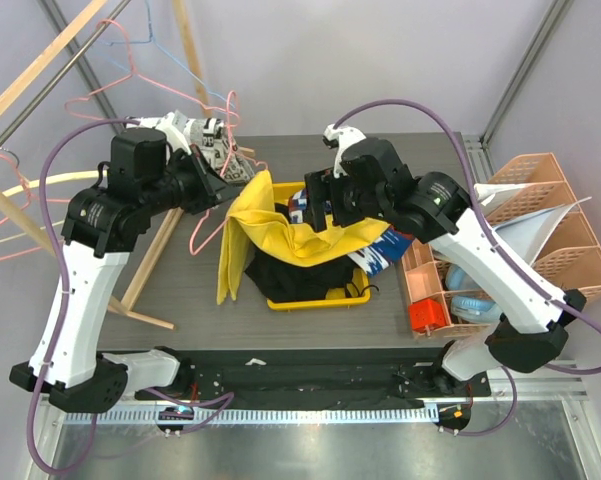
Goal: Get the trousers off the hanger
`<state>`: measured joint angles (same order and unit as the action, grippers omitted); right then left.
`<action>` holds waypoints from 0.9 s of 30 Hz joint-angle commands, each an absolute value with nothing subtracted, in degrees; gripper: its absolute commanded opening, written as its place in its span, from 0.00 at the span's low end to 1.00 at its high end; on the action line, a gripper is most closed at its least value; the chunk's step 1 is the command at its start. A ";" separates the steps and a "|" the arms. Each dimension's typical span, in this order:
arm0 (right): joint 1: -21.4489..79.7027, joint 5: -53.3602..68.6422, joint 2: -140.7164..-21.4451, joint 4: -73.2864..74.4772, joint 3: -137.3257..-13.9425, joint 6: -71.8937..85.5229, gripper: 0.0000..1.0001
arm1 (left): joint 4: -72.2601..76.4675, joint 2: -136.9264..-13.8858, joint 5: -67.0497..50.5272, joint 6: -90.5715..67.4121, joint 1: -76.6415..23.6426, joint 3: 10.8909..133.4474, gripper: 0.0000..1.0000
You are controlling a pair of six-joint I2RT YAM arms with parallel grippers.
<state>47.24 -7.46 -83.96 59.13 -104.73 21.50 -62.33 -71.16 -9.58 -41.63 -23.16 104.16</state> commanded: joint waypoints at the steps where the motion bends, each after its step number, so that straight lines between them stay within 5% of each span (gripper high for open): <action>1: 53.33 -10.20 -87.17 56.46 -108.21 9.80 0.83 | -54.58 -70.05 -11.77 -42.01 -22.94 107.05 0.00; 10: 54.93 4.83 -87.72 25.70 -90.99 -4.21 0.84 | -55.99 -69.35 -13.71 -43.86 -22.85 108.98 0.00; 16: 54.84 6.67 -92.45 19.95 -93.15 -7.47 0.82 | -56.51 -69.17 -14.50 -44.91 -22.85 109.78 0.00; 21: 55.02 3.46 -92.12 13.75 -91.33 -2.73 0.48 | -56.34 -69.00 -14.41 -45.52 -22.94 109.34 0.00; 23: 55.02 0.63 -89.66 9.78 -86.67 -0.71 0.41 | -55.64 -68.73 -14.59 -46.05 -22.94 108.64 0.00; 27: 55.11 -5.88 -88.51 3.44 -84.46 4.12 0.08 | -52.83 -67.77 -15.29 -48.25 -22.94 105.91 0.00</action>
